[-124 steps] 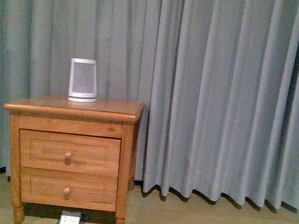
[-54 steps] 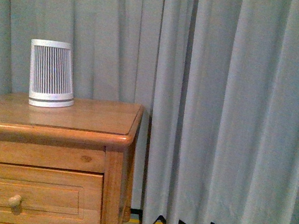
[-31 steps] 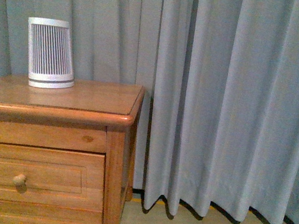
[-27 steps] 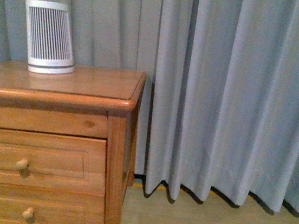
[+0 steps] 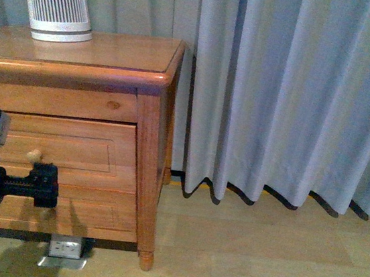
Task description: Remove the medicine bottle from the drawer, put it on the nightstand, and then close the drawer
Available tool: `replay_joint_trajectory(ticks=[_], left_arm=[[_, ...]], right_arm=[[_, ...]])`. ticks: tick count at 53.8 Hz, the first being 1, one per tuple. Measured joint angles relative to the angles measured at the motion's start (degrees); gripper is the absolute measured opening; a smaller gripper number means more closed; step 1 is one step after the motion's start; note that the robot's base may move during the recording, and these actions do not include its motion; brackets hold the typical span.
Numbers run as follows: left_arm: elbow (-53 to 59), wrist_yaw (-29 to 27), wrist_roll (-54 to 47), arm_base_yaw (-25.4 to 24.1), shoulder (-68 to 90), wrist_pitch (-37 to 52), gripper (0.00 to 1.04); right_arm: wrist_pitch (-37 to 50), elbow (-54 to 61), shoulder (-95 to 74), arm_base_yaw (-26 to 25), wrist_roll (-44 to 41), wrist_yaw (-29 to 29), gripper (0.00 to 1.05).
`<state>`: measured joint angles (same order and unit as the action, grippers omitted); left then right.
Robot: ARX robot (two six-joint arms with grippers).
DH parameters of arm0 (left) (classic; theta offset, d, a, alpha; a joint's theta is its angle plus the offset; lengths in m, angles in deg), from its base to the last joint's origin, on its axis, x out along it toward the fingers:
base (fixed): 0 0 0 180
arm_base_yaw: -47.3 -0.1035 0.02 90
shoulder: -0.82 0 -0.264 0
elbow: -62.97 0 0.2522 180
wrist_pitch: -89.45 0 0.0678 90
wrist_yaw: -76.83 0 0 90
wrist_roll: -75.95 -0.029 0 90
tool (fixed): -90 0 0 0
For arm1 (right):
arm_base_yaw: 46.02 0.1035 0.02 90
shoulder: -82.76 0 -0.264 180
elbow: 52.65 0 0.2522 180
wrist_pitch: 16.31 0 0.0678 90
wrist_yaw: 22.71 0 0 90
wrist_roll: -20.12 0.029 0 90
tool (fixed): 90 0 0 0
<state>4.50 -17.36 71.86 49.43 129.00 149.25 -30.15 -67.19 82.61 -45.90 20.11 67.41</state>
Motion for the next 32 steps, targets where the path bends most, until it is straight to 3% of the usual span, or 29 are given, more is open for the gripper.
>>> replay_joint_trajectory(ticks=[32], left_arm=[[-16.09, 4.66, -3.61, -3.93, 10.45, -5.53, 0.98]], right_arm=[[0.0, 0.0, 0.0, 0.0, 0.0, 0.0, 0.98]])
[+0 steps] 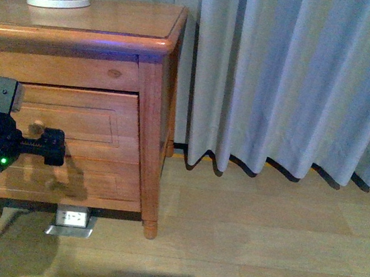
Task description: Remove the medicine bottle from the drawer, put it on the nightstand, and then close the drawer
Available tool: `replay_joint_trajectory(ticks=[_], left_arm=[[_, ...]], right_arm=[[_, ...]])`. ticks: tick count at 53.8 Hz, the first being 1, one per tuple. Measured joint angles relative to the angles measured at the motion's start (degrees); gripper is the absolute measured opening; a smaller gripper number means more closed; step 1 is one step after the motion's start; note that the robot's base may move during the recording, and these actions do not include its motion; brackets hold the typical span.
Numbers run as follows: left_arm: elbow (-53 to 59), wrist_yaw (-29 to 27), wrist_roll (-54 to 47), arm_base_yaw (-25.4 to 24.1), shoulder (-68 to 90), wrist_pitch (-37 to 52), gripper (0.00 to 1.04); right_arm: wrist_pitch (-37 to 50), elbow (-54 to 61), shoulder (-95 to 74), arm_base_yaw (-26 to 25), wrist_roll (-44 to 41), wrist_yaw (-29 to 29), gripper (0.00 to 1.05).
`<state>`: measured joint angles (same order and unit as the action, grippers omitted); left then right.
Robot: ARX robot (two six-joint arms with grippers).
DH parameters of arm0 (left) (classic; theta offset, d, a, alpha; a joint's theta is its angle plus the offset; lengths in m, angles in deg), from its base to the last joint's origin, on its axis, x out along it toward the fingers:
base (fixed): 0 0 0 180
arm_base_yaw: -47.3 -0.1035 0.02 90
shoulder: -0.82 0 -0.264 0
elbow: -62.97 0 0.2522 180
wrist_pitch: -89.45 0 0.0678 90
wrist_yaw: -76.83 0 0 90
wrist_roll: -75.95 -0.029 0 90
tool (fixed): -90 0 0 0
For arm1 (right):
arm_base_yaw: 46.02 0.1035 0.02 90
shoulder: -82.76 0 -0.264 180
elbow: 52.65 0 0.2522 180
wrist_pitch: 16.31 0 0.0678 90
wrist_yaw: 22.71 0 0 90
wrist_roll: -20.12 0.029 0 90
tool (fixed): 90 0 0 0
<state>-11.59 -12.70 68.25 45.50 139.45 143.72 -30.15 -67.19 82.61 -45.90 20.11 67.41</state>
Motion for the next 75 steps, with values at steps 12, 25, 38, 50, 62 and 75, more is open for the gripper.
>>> replay_joint_trajectory(ticks=[12, 25, 38, 50, 62, 75], left_arm=[[-2.05, 0.5, 0.02, -0.48, 1.29, -1.11, 0.98], [-4.09, 0.59, 0.26, -0.55, 2.32, -2.4, 0.98], [-6.62, 0.42, 1.14, -1.01, 2.67, -3.96, 0.98], [-6.93, 0.46, 1.53, -0.98, 2.84, -5.14, 0.77], [-6.93, 0.35, 1.62, -0.87, 2.84, -5.44, 0.43], [-6.91, -0.11, 1.81, -0.76, 2.84, -5.75, 0.25]], right_arm=[[0.0, 0.0, 0.0, 0.0, -0.02, 0.0, 0.98], [0.0, 0.0, 0.0, 0.0, 0.0, 0.0, 0.98], [0.0, 0.0, 0.0, 0.0, -0.02, 0.0, 0.98], [0.0, 0.0, 0.0, 0.0, -0.02, 0.0, 0.98], [0.0, 0.0, 0.0, 0.0, -0.02, 0.0, 0.98], [0.0, 0.0, 0.0, 0.0, 0.0, 0.0, 0.98]])
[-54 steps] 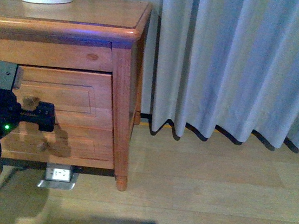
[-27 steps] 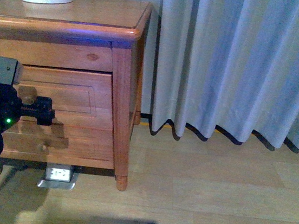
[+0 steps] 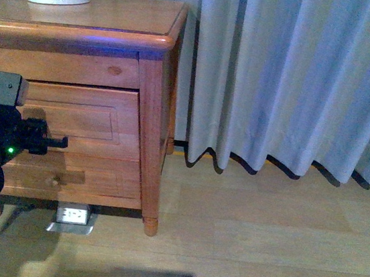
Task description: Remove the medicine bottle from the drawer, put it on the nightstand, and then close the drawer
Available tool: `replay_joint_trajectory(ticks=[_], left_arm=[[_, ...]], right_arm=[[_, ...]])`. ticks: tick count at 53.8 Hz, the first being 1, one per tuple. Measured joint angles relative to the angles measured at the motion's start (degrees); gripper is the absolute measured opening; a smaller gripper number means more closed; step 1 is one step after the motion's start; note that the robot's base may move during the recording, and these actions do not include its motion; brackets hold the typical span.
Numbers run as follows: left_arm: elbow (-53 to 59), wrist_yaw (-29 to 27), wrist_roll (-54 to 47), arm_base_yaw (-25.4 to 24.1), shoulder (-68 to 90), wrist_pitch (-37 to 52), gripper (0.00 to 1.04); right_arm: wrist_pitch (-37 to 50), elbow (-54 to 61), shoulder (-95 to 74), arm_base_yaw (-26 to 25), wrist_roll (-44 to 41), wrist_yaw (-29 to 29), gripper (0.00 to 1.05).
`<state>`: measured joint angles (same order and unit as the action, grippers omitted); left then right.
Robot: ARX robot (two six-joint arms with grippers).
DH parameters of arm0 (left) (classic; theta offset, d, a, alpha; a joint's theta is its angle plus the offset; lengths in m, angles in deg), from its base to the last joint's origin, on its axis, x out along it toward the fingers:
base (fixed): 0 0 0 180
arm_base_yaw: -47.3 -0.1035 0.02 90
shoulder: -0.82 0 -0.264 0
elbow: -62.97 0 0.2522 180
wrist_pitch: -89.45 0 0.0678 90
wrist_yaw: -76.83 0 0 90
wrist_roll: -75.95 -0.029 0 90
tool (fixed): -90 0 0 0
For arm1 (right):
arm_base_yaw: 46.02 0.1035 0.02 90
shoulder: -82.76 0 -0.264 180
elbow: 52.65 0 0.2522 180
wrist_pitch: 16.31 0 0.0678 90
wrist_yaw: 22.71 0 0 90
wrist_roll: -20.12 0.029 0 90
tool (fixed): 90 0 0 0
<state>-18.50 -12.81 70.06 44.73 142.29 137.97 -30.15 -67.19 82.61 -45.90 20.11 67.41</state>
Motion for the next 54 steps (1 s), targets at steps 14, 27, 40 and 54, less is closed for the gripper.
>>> replay_joint_trajectory(ticks=[14, 27, 40, 54], left_arm=[[0.28, -0.13, -0.04, 0.0, 0.0, 0.7, 0.25], [11.52, -2.34, -2.34, 0.98, -2.99, 9.07, 0.25], [29.7, -5.42, -3.5, 2.71, -12.39, 11.32, 0.25], [43.39, -8.04, -3.74, 4.31, -24.09, 4.44, 0.25]], right_arm=[[0.0, 0.0, 0.0, 0.0, -0.02, 0.0, 0.98], [0.0, 0.0, 0.0, 0.0, -0.02, 0.0, 0.98], [0.0, 0.0, 0.0, 0.0, -0.02, 0.0, 0.98], [0.0, 0.0, 0.0, 0.0, -0.02, 0.0, 0.98]])
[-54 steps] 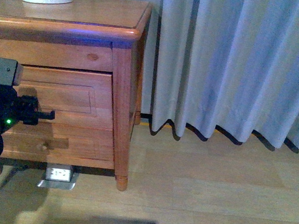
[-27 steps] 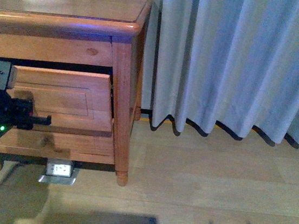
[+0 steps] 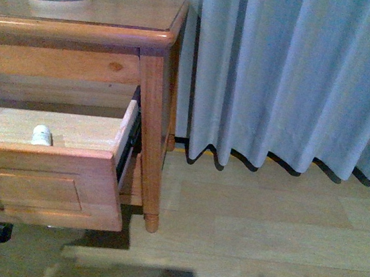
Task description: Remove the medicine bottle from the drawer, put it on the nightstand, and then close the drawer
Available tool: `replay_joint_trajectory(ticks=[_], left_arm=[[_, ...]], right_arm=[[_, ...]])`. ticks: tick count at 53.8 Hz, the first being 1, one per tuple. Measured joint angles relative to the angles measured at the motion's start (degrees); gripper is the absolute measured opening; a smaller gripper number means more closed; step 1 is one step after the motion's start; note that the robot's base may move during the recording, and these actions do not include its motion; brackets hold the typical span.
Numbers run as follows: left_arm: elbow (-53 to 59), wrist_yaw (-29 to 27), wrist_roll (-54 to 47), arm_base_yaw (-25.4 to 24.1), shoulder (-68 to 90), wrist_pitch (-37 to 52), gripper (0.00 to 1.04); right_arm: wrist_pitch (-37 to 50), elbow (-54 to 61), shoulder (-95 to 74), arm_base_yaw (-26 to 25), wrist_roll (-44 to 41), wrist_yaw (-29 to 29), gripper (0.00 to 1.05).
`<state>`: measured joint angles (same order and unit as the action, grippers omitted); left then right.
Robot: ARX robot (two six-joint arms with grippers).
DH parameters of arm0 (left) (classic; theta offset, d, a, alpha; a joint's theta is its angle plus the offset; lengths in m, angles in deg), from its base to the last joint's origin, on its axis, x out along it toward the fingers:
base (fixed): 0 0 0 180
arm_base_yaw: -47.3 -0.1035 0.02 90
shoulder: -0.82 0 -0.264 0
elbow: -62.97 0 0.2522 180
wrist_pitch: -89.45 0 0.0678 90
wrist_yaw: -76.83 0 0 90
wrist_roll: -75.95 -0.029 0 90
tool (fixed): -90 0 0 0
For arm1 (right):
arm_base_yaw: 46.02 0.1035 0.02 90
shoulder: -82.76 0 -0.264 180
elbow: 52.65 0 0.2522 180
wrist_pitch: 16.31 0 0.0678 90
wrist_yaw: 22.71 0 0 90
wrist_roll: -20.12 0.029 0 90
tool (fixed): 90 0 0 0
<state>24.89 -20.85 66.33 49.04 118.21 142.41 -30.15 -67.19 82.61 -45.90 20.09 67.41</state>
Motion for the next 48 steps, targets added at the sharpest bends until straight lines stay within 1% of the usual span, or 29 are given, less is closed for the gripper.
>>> replay_joint_trajectory(ticks=[2, 6, 7, 10, 12, 16, 20, 26, 30, 36, 41, 46, 48], left_arm=[[0.55, -0.02, 0.31, 0.04, -0.81, -0.77, 0.26], [1.7, 0.17, 0.04, 0.46, -2.36, -2.69, 0.39], [2.32, 0.26, 0.04, 0.79, -3.1, -3.5, 0.45], [3.15, 0.22, 0.07, 1.2, -4.39, -4.96, 0.52], [4.33, 0.22, 0.2, 1.55, -5.84, -5.99, 0.59], [6.97, 2.05, 0.57, 2.71, -9.46, -9.22, 0.74], [8.39, 2.38, 0.66, 3.1, -13.64, -12.48, 0.84], [8.55, 2.14, 0.37, 1.68, -23.71, -19.15, 0.99], [8.48, 2.89, -0.02, 0.68, -30.58, -22.75, 0.97], [8.04, 4.46, -1.44, 0.09, -42.77, -29.4, 0.98], [7.41, 4.59, -1.79, 0.04, -54.4, -36.61, 0.98], [7.41, 4.17, -1.62, 1.25, -66.93, -44.52, 0.98], [7.5, 3.08, -1.84, 2.67, -72.78, -48.15, 0.98]], right_arm=[[0.0, 0.0, 0.0, 0.0, 0.02, 0.0, 0.98], [0.0, 0.0, 0.0, 0.0, 0.0, 0.0, 0.98], [0.0, 0.0, 0.0, 0.0, 0.0, 0.0, 0.98], [0.0, 0.0, 0.0, 0.0, 0.02, 0.0, 0.98], [0.0, 0.0, 0.0, 0.0, 0.02, 0.0, 0.98], [0.0, 0.0, 0.0, 0.0, 0.02, 0.0, 0.98], [0.0, 0.0, 0.0, 0.0, 0.0, 0.0, 0.98], [0.0, 0.0, 0.0, 0.0, 0.02, 0.0, 0.98], [0.0, 0.0, 0.0, 0.02, 0.0, 0.0, 0.98], [0.0, 0.0, 0.0, 0.0, 0.0, 0.0, 0.98], [0.0, 0.0, 0.0, 0.0, 0.0, 0.0, 0.98], [0.0, 0.0, 0.0, 0.0, 0.0, 0.0, 0.98], [0.0, 0.0, 0.0, 0.0, 0.0, -0.02, 0.98]])
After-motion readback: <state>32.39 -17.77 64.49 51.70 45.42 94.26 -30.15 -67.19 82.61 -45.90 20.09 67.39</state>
